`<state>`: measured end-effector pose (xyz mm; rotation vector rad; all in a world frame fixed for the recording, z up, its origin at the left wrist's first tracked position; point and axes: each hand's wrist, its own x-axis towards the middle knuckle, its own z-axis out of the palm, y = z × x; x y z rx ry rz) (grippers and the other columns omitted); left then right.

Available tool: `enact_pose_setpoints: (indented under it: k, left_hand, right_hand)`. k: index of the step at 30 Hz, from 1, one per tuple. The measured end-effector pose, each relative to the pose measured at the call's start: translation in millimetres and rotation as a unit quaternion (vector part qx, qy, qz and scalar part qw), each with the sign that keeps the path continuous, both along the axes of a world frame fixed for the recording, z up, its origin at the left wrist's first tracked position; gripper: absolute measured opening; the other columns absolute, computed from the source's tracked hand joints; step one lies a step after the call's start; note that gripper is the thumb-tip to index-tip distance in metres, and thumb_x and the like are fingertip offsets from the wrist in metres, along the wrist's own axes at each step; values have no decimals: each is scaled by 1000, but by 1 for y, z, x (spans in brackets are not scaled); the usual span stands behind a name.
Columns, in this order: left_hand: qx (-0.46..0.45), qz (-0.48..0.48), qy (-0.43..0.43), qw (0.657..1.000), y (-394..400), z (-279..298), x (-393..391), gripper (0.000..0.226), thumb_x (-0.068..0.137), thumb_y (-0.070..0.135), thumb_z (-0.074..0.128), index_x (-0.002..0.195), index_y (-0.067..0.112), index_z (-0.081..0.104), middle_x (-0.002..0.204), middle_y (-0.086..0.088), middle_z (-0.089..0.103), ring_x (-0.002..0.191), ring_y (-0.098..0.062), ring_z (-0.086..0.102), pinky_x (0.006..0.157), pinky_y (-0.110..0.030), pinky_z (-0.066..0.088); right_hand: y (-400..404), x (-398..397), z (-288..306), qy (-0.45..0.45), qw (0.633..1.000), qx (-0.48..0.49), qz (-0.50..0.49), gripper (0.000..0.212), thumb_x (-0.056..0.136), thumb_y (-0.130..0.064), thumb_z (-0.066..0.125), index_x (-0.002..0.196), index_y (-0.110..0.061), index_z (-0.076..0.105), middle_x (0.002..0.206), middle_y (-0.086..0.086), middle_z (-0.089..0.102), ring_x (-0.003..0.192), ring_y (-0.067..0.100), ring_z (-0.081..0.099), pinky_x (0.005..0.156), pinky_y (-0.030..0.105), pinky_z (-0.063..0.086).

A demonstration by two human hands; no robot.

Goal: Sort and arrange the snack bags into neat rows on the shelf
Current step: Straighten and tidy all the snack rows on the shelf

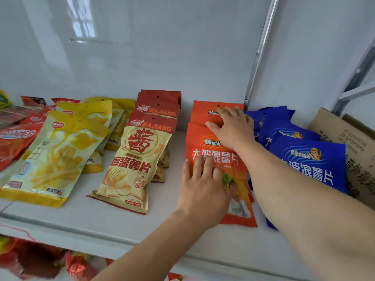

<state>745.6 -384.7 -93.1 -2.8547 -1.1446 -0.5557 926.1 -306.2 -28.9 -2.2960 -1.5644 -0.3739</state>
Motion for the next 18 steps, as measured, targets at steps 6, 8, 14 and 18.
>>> enact_pose_setpoints:
  k: [6,8,14,18]
  left_hand:
    - [-27,29,42,998,1,3,5,77,93,76,11,155,30,21,167,-5,10,154,-33,-1,118,-62,-2]
    - [-34,29,54,998,8,4,3,71,94,76,12,156,40,6,167,-1,-1,153,-33,-9,117,-64,-4]
    - [-52,29,97,994,18,8,3,69,94,74,10,156,42,0,166,3,-14,151,-31,-21,118,-65,-5]
    - [-61,25,79,995,21,6,3,69,95,73,12,156,42,2,167,3,-12,152,-30,-20,120,-62,-3]
  right_hand:
    - [28,12,-10,0,998,-42,37,77,90,-78,22,152,-34,30,165,1,16,152,26,10,119,52,13]
    - [34,14,-11,7,998,-54,38,77,89,-79,21,152,-35,30,165,1,15,151,27,11,118,54,13]
    - [44,12,-13,25,997,-58,38,75,90,-77,21,151,-36,34,161,0,24,146,29,21,116,55,18]
    - [48,12,-14,24,998,-53,34,73,91,-77,21,149,-36,39,156,0,29,141,29,27,114,53,20]
